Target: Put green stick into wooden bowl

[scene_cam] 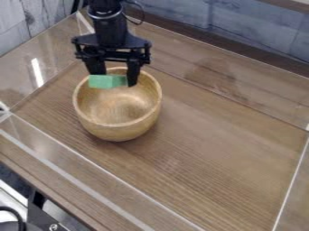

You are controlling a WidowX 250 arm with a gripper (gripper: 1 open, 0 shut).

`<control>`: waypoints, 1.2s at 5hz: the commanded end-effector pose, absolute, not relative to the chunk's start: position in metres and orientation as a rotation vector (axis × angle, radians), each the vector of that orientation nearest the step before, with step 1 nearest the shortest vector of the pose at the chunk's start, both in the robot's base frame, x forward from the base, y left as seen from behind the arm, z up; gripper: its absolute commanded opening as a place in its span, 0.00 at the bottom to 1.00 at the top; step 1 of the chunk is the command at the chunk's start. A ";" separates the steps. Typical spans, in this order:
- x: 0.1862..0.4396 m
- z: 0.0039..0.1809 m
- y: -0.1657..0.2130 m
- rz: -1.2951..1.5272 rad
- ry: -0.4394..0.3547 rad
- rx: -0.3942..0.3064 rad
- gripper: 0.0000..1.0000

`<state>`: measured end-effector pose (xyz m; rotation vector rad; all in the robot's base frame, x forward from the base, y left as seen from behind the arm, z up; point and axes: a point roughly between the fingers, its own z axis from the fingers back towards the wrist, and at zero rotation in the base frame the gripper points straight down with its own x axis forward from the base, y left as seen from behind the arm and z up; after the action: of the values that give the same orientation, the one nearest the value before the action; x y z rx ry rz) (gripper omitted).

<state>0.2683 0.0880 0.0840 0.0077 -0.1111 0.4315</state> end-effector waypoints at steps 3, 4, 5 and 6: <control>0.277 0.068 0.119 0.515 -0.156 0.022 0.00; 0.285 0.067 0.118 0.478 -0.154 0.009 1.00; 0.293 0.069 0.116 0.441 -0.156 -0.006 1.00; 0.301 0.068 0.113 0.404 -0.151 -0.017 1.00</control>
<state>0.2926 0.1099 0.0533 -0.0253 -0.0993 0.4103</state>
